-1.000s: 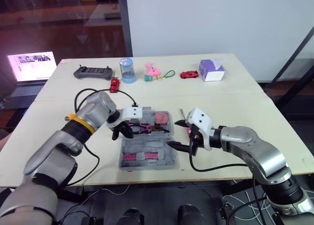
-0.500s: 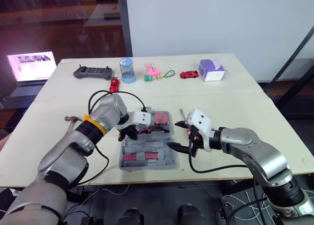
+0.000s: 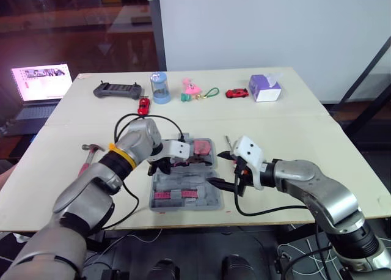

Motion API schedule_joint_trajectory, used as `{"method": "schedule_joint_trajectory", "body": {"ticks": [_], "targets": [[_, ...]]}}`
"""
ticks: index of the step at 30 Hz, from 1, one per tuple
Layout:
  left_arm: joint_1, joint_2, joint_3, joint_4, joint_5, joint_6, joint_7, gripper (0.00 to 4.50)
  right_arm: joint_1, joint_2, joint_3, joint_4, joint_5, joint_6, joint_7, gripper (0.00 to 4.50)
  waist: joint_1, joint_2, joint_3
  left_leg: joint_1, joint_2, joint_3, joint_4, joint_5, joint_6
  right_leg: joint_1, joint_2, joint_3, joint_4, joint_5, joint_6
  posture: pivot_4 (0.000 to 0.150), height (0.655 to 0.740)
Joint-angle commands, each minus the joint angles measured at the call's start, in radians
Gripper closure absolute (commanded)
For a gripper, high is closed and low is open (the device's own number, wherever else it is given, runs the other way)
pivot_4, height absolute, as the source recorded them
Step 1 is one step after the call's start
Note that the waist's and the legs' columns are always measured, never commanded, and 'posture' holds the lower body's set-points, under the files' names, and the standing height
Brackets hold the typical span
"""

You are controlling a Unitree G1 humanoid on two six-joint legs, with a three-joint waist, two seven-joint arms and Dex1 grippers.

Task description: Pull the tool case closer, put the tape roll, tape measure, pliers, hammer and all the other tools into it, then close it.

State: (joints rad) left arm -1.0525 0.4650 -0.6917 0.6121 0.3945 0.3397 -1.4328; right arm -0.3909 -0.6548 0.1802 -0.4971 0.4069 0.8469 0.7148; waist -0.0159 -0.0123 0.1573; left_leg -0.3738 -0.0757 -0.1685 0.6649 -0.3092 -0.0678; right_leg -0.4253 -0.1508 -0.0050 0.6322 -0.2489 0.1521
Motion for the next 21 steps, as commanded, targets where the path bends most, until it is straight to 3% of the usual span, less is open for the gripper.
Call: {"method": "schedule_joint_trajectory", "body": {"ticks": [1,10,21], "targets": [[0.024,-0.005,-0.013,-0.019,0.030,0.009,0.002,4.47,-0.020,-0.016,-0.011,-0.018,0.000,-0.009,0.013,0.00,-0.001,0.000,0.000,0.000,0.000,0.000,0.000,0.000,0.000,0.000,0.000,0.000,0.000,0.000,0.000,0.150,0.7400],[0.053,-0.038,-0.012,-0.076,0.061,0.088,0.015,4.47,-0.024,-0.010,-0.012,-0.019,0.003,-0.003,0.015,0.00,0.004,0.001,0.000,0.001,0.000,0.000,0.001,0.000,0.000,0.002,0.000,0.000,0.000,0.000,0.000,0.150,0.7400],[0.108,0.010,-0.007,-0.226,0.079,0.113,-0.012,4.47,-0.015,-0.001,-0.008,-0.022,0.004,0.002,0.002,0.00,-0.001,0.001,-0.001,0.001,0.000,0.000,0.001,0.000,0.000,0.002,0.000,0.000,0.000,0.000,0.000,0.150,0.7400]]}}
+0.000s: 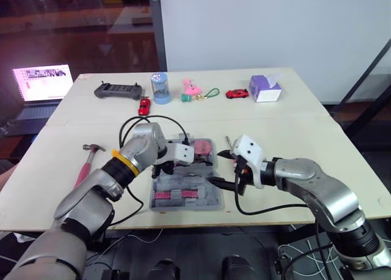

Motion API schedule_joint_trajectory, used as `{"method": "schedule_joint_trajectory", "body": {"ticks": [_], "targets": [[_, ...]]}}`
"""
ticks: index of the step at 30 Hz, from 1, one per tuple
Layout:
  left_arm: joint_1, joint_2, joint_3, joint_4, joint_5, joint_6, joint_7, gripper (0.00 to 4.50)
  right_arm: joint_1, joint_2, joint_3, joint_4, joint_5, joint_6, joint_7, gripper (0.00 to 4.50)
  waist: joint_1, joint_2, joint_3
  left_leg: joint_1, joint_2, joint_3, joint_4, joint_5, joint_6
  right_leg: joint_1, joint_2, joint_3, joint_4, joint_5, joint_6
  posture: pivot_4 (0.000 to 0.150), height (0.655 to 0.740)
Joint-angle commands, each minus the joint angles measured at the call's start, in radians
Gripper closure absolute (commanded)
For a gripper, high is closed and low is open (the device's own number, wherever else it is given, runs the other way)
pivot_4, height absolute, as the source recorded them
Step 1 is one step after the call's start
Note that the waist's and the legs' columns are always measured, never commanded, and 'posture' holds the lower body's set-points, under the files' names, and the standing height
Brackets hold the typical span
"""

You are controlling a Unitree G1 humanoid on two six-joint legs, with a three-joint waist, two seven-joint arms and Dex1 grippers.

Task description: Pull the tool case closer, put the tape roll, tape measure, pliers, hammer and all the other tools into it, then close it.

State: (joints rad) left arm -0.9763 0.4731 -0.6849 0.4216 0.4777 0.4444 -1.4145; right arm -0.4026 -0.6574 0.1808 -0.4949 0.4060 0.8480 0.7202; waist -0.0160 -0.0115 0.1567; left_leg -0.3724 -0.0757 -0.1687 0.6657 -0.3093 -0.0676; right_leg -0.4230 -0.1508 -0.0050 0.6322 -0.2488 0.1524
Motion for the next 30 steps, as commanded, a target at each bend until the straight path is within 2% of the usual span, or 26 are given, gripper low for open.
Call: {"method": "schedule_joint_trajectory", "body": {"ticks": [1,8,18,30], "targets": [[0.035,0.001,-0.013,-0.040,-0.004,0.015,-0.029,4.47,-0.004,0.003,-0.008,-0.025,0.005,0.001,-0.004,0.00,-0.001,0.000,0.000,0.000,0.000,0.000,0.000,0.000,0.000,0.000,0.000,0.000,0.000,0.000,0.000,0.150,0.7400],[0.044,-0.019,-0.012,-0.074,-0.005,0.060,-0.027,4.47,-0.003,0.007,-0.003,-0.023,0.004,0.005,-0.009,0.00,0.000,0.000,0.000,0.000,0.000,0.000,0.000,0.000,0.000,0.000,0.000,0.000,0.000,0.000,0.000,0.150,0.7400],[0.000,0.026,0.020,-0.101,-0.023,0.062,-0.065,4.47,-0.009,0.019,0.000,-0.024,0.005,0.012,-0.013,0.00,-0.002,0.000,0.000,0.000,0.000,0.000,0.000,0.000,0.000,0.000,0.000,0.000,0.000,0.000,0.000,0.150,0.7400],[-0.039,0.064,0.114,-0.090,-0.179,0.172,-0.162,4.47,-0.002,0.056,0.008,-0.036,0.000,0.016,-0.052,0.00,-0.005,0.000,0.000,-0.001,0.000,0.000,0.000,0.000,0.000,-0.001,0.000,0.000,0.000,0.000,0.000,0.150,0.7400]]}}
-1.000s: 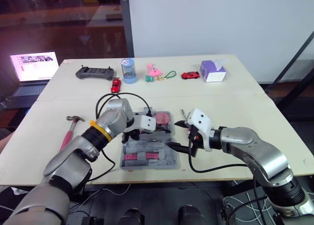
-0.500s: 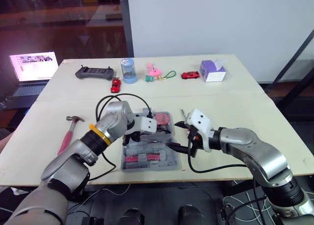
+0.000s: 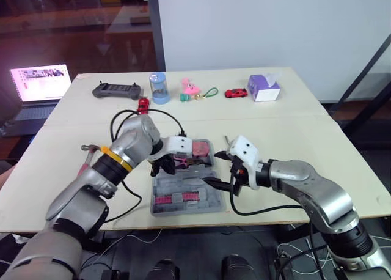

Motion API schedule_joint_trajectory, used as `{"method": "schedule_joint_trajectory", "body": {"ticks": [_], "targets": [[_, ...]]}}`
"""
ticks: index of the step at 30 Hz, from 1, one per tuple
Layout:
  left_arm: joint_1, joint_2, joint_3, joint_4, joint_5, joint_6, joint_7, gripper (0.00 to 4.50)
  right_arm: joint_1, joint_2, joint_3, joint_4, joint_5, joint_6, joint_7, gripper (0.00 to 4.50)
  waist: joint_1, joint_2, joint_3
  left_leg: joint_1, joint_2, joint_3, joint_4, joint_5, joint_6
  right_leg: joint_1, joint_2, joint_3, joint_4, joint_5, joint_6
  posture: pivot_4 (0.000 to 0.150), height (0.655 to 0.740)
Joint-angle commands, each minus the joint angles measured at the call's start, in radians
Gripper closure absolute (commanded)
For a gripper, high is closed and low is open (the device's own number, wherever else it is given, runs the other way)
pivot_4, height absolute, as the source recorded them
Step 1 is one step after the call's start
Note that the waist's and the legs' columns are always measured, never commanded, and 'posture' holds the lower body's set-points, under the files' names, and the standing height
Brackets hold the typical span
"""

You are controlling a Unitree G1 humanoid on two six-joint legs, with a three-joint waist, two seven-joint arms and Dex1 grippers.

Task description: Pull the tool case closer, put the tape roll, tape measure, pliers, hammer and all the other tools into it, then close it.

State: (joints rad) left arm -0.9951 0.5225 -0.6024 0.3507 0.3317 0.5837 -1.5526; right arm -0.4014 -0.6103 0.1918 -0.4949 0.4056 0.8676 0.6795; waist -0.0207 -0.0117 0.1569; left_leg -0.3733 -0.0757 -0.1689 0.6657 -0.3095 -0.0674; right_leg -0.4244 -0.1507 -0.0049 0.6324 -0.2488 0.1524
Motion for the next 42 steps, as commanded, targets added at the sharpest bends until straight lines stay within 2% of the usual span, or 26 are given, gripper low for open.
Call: {"method": "schedule_joint_trajectory", "body": {"ticks": [1,13,29,42], "targets": [[-0.022,0.017,0.030,-0.018,-0.039,0.043,-0.027,4.47,-0.001,0.011,-0.004,-0.038,0.001,-0.004,-0.014,0.00,0.000,0.000,0.000,0.000,0.000,0.000,0.000,0.000,0.000,0.000,0.000,0.000,0.000,0.000,0.000,0.150,0.7400],[-0.026,0.004,-0.061,0.031,0.011,0.090,0.019,4.47,0.015,0.019,-0.006,-0.056,0.010,0.000,-0.040,0.00,0.000,0.000,0.000,0.000,0.000,0.000,0.000,0.000,0.000,0.000,0.000,0.000,0.000,0.000,0.000,0.150,0.7400],[-0.063,-0.085,-0.107,0.152,0.058,0.001,0.103,4.47,0.035,0.034,-0.008,-0.080,0.015,0.016,-0.061,0.00,0.004,0.000,0.000,0.000,0.000,0.000,0.000,0.000,0.000,0.000,0.000,0.000,0.000,0.000,0.000,0.150,0.7400],[-0.050,-0.103,-0.134,0.143,0.095,-0.005,0.102,4.47,0.044,0.047,-0.010,-0.097,0.023,0.035,-0.076,0.00,0.001,0.000,0.000,0.000,0.000,0.000,0.000,0.000,0.000,0.000,0.000,0.000,0.000,0.000,0.000,0.150,0.7400]]}}
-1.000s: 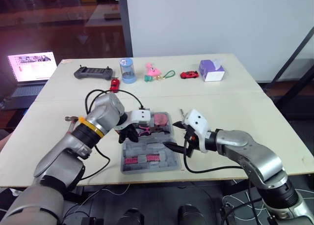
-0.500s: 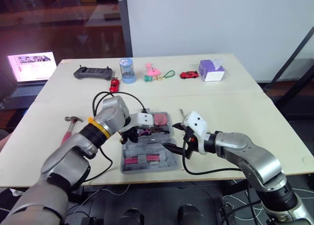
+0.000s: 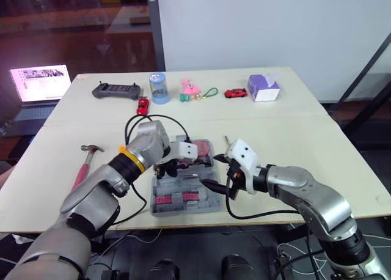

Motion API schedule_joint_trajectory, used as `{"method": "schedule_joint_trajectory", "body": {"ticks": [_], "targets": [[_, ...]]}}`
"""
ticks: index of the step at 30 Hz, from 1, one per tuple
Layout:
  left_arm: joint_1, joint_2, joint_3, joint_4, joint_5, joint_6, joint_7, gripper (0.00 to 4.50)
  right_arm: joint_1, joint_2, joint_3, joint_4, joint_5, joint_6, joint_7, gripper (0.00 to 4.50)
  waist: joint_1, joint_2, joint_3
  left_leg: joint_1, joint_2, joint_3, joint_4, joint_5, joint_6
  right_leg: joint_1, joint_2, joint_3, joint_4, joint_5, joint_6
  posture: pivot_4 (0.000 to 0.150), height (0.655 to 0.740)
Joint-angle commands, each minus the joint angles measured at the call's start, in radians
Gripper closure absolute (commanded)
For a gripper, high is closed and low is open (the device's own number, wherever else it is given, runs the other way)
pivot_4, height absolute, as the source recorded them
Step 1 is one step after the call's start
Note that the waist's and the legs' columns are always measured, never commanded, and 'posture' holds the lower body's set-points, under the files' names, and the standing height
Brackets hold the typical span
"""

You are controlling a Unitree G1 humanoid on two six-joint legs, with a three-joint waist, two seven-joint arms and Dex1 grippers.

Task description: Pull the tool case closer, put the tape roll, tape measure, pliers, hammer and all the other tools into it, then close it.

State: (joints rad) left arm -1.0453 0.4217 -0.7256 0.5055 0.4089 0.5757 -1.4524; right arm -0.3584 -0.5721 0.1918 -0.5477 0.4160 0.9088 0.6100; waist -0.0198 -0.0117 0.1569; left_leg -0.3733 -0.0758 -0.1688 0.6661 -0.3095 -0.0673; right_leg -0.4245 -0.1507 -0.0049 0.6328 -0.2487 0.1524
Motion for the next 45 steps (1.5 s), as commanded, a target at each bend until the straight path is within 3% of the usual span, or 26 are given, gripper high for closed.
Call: {"method": "schedule_joint_trajectory", "body": {"ticks": [1,24,45], "targets": [[0.000,-0.005,-0.008,-0.014,0.014,0.010,0.000,4.47,0.002,0.009,-0.010,-0.045,0.012,-0.006,-0.008,0.00,0.000,0.000,0.000,0.000,0.000,0.000,0.000,0.000,0.000,0.000,0.000,0.000,0.000,0.000,0.000,0.150,0.7400],[0.021,0.019,0.029,-0.141,-0.023,0.044,-0.004,4.47,-0.001,0.001,-0.002,-0.033,0.012,-0.003,0.002,0.00,0.001,0.000,0.000,0.000,0.000,0.000,0.000,0.000,0.000,0.000,0.000,0.000,0.000,0.000,0.000,0.150,0.7400],[0.033,0.033,0.017,-0.109,-0.020,0.043,0.029,4.47,-0.007,0.001,0.000,-0.035,0.016,0.002,0.011,0.00,0.000,0.000,0.000,0.000,0.000,0.000,0.000,0.000,0.000,0.000,0.000,0.000,0.000,0.000,0.000,0.150,0.7400]]}}
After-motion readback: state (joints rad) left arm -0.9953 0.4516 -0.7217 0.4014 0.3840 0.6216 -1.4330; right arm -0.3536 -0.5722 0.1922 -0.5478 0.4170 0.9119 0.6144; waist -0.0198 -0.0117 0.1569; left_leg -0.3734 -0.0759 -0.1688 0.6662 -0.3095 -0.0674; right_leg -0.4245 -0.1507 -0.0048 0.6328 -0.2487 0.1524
